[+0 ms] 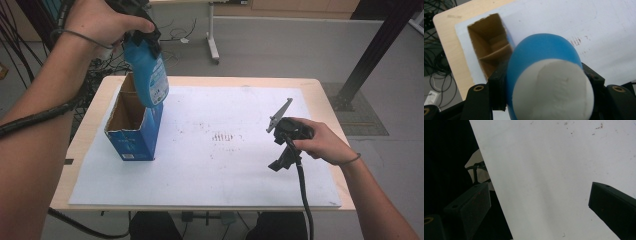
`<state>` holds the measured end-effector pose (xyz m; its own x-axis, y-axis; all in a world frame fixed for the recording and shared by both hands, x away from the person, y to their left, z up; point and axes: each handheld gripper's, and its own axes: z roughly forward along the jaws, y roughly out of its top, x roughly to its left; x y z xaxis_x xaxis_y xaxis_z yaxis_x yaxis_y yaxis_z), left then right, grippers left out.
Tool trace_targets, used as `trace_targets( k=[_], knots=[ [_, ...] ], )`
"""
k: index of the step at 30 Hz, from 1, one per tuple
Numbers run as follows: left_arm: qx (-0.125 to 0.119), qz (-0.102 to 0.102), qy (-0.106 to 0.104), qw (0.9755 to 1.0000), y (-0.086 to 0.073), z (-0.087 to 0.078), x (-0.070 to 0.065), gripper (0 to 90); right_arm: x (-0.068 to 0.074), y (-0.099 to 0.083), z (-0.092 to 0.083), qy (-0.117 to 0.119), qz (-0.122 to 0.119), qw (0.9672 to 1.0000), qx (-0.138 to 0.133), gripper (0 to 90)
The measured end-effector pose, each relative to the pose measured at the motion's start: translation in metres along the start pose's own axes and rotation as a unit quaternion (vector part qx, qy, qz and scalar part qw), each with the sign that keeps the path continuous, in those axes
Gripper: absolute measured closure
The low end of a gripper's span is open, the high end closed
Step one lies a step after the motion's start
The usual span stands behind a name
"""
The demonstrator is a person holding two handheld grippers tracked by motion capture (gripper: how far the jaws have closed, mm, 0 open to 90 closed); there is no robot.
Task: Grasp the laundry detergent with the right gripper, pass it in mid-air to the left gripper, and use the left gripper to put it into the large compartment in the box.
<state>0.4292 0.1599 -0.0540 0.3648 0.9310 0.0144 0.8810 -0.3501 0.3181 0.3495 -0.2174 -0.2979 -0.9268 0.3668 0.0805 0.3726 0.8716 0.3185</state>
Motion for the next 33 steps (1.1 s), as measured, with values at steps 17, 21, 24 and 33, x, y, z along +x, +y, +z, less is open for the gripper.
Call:
trace_targets(
  k=[17, 21, 24, 33],
  knots=[
    [0.017, -0.073, 0.060, 0.9954, -0.005, 0.010, 0.046, 37.8, 0.000, 0.003, 0.003, 0.001, -0.004, 1.0000, 0.001, 4.1],
    [0.016, -0.087, 0.054, 0.9946, -0.007, 0.015, 0.055, 37.8, 0.000, 0.003, 0.003, 0.002, -0.004, 1.0000, 0.001, 4.1],
    [0.017, -0.093, 0.051, 0.9942, -0.008, 0.021, 0.058, 37.8, -0.001, 0.003, 0.004, 0.002, -0.005, 1.0000, 0.000, 4.1],
    [0.029, -0.102, 0.045, 0.9934, -0.013, 0.040, 0.064, 37.8, -0.001, 0.003, 0.006, 0.003, -0.004, 1.0000, 0.000, 4.1]
  ],
)
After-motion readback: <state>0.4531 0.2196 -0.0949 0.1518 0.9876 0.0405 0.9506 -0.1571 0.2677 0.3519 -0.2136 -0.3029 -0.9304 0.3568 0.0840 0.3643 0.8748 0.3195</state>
